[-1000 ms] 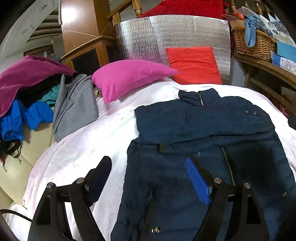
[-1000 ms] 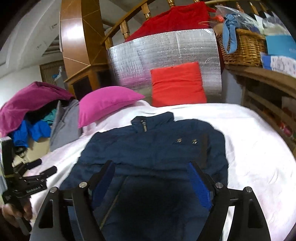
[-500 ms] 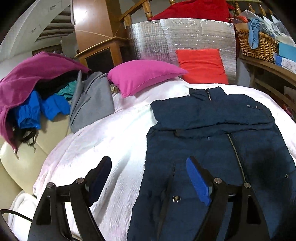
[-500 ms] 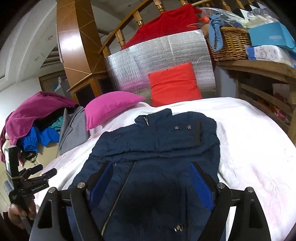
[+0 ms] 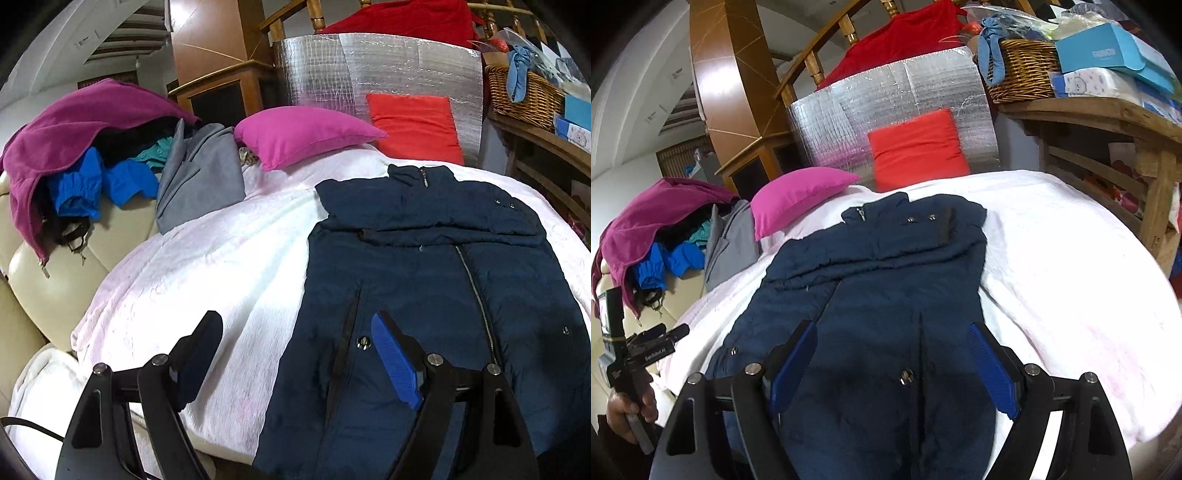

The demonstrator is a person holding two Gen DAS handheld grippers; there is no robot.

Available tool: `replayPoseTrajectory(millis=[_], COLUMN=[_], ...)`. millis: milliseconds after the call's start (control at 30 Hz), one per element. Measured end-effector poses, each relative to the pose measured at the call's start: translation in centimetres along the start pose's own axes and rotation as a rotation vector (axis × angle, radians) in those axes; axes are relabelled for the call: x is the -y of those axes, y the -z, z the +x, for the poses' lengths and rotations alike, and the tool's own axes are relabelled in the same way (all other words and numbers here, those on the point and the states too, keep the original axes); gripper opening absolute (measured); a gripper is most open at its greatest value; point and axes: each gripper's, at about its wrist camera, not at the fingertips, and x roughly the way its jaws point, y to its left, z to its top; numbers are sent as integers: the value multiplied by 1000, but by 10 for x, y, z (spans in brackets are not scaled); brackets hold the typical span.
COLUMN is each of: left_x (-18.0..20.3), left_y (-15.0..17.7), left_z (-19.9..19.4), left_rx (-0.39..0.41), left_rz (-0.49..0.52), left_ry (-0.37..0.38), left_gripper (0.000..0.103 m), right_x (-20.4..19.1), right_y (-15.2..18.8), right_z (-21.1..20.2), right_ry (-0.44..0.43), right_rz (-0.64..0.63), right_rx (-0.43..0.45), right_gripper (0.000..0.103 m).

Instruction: Fold large clothes

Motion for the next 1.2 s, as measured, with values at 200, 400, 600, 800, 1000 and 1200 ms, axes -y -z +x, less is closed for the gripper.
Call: replayPoseTrajectory(millis=[200, 400, 600, 800, 1000, 1200], left_x=[-6, -12, -18, -16, -16, -20], left_y=[10, 22, 32, 38, 42, 55], left_z=[-4, -9, -11, -12, -8, 10], left_rx=[-22, -36, -56, -69, -94, -240], left_rz=[-18, -19, -25, -15, -13, -59], left_ry=[-7, -19, -28, -35, -31, 36], left_gripper=[83, 83, 83, 83, 83, 83], right_x=[9, 10, 11, 10, 10, 16], right_y=[16, 27, 38, 48, 57, 69], right_z=[-24, -36, -39, -36, -27, -7], right_ry=[13, 15, 10, 9, 16, 29], right_rz=[6, 6, 16, 18, 21, 52], right_rx=[-17, -49, -80, -117, -165, -267], right_gripper=[86, 86, 86, 86, 86, 86])
